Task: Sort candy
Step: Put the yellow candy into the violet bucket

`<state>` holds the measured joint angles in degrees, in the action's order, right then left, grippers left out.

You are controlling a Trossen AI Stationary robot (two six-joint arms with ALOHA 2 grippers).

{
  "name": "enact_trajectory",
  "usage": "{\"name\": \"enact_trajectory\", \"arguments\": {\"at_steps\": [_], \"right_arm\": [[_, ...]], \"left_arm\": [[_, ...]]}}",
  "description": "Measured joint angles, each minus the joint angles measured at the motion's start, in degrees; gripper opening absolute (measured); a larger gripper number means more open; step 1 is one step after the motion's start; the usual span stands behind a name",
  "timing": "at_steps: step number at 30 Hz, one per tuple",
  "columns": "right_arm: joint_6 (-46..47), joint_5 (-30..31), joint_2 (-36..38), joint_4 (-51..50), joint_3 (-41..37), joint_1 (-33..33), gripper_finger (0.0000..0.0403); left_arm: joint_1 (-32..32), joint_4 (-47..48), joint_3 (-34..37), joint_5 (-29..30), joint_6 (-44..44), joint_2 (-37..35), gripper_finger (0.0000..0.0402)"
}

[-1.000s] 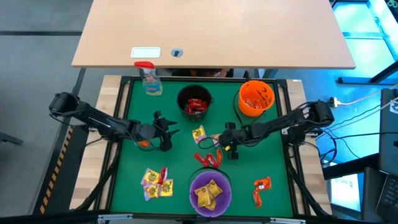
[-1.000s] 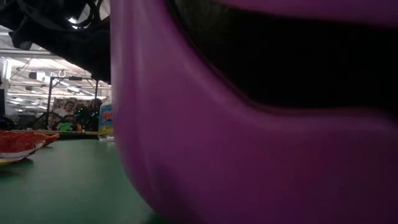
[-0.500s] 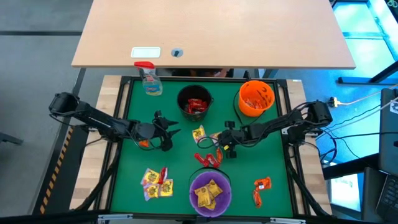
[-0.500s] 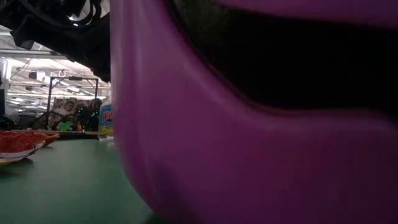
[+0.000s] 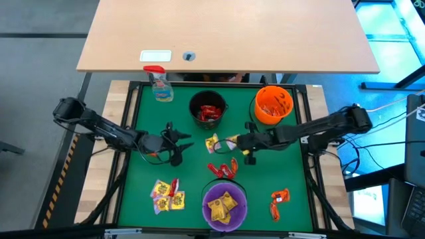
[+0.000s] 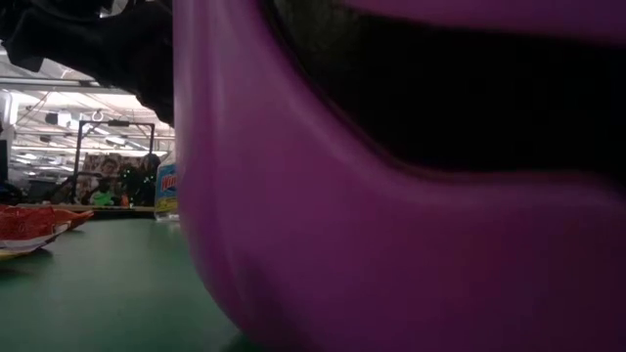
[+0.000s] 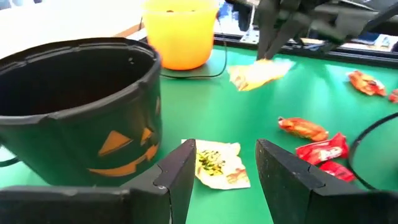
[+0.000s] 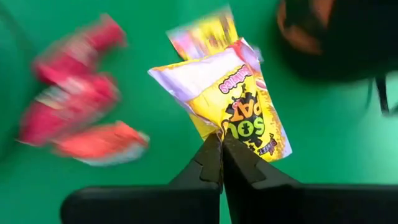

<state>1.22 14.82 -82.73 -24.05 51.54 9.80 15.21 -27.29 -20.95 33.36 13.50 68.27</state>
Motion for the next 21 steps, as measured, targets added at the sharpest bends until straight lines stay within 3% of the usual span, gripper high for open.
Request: {"name": "enact_trajectory", "arguments": {"at_steps": [11,21], "right_arm": [[1.46,-0.56,4.78,1.11,8.61,11.53,0.0001],[1.54,-9.33,4.49,11.83,9.62,19.95,0.0001]], "left_arm": [[1.83,-4.55,0.00,0.07,-0.14,0.00,0.0157],[1.85,-10.83,0.00,-0.39,-0.16,-0.02,0.0157]]}}
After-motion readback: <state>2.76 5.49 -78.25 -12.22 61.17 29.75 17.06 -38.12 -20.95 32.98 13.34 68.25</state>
